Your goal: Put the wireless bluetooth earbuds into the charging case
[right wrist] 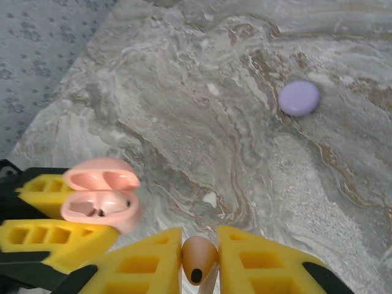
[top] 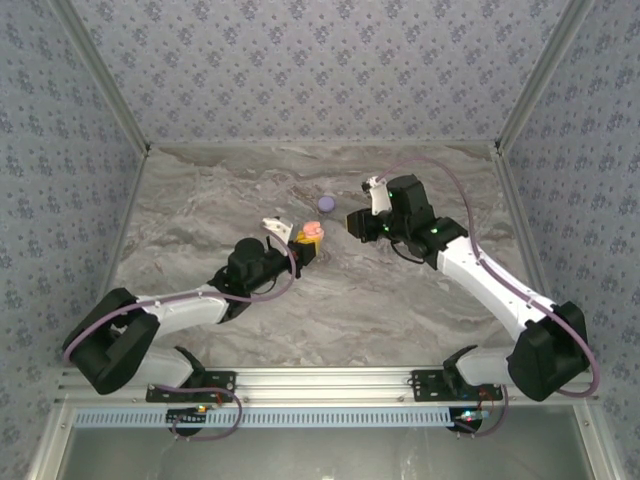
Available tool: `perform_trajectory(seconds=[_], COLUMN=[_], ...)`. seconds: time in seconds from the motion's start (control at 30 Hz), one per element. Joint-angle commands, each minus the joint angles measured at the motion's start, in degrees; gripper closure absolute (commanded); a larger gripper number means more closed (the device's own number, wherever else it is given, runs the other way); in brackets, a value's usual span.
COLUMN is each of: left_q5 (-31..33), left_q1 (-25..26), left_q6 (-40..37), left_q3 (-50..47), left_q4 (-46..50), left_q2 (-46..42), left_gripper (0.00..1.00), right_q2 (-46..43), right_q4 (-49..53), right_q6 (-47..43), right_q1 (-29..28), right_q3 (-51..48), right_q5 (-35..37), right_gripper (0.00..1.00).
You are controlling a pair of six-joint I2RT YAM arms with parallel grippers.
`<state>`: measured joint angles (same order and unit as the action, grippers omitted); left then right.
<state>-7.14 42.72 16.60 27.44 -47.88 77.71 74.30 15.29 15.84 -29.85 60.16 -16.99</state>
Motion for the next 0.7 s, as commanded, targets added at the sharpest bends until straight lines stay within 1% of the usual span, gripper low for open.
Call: perform_trajectory(seconds=[0.0,0.53,0.67], left_q5=[-1.0,-0.3,-0.4], left_q1=[0.8,3.4,4.0], left_q6=[1.2,5.1,5.0], left_q3=[0.9,7.0,8.2], left_q4=[-6.4,-7.3,-7.1], left_q2=[0.8,2.9,3.3], left_gripper=[0.83,0.83,0.83], right_q2=[-1.9,-2.5,-2.5], right_q4=[-2.3,-6.1,-6.6], right_q6=[-1.5,-2.8,-3.0], right_q1=[-0.9,-5.2,-5.9], right_q3=[1.3,4.3,4.5], right_q5=[-1.9,-2.3,-2.1], right_gripper=[0.79,0.78,0.78])
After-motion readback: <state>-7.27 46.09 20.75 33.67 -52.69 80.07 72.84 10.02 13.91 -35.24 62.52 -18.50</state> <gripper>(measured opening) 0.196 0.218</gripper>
